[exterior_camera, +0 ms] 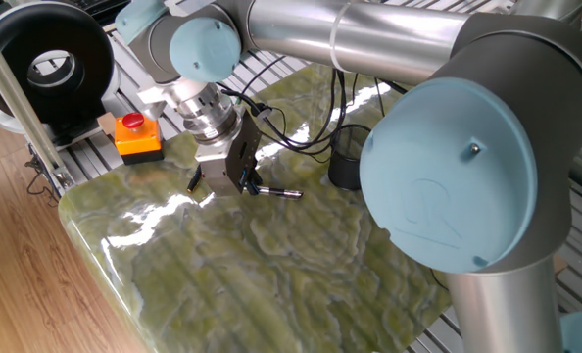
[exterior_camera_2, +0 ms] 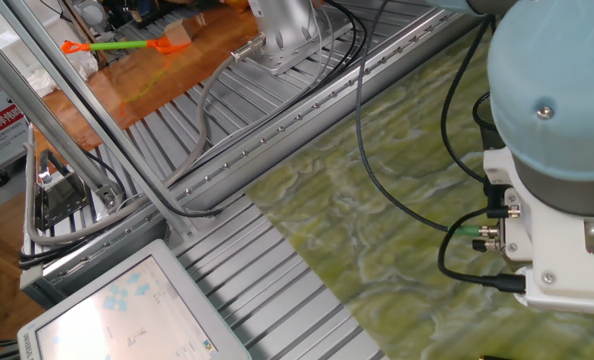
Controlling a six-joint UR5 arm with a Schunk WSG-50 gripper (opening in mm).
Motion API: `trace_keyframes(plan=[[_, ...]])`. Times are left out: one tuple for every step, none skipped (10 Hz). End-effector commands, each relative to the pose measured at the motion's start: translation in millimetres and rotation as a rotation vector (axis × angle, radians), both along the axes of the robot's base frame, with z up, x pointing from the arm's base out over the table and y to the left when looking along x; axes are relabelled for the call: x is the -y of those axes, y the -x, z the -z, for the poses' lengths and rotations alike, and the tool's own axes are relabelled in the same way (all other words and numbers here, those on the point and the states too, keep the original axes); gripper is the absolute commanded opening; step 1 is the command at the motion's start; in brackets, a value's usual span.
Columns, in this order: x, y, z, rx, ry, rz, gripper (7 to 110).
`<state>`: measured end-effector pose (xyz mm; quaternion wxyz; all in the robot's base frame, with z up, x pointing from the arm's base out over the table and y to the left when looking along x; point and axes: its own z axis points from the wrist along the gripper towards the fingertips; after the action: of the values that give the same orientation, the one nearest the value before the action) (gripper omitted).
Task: Put the pen into the pen holder
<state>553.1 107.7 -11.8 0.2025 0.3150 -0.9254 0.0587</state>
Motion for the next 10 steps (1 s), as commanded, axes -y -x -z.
trace_keyframes(plan=[[-4.7,0.2,2.2,0.005,-0.02,0.007,22],[-4.9,0.3,2.0,0.007,-0.016,0.017,22],[-3.3,-0.2,1.7,0.012,-0.006,0.023,7],[-2.9,-0.7,1.6,0.014,-0.005,0.023,7],[-3.9,-0.8,1.6,0.014,-0.009,0.024,7],[-4.4,-0.9,0.0,0.014,-0.009,0.024,7],[-2.7,-1.3,-2.5,0.015,0.002,0.027,7],[1.1,-2.2,-4.0,0.017,0.018,0.034,7],[2.3,-2.5,-4.6,0.019,0.025,0.041,7],[3.3,-2.5,-5.6,0.02,0.033,0.047,7]])
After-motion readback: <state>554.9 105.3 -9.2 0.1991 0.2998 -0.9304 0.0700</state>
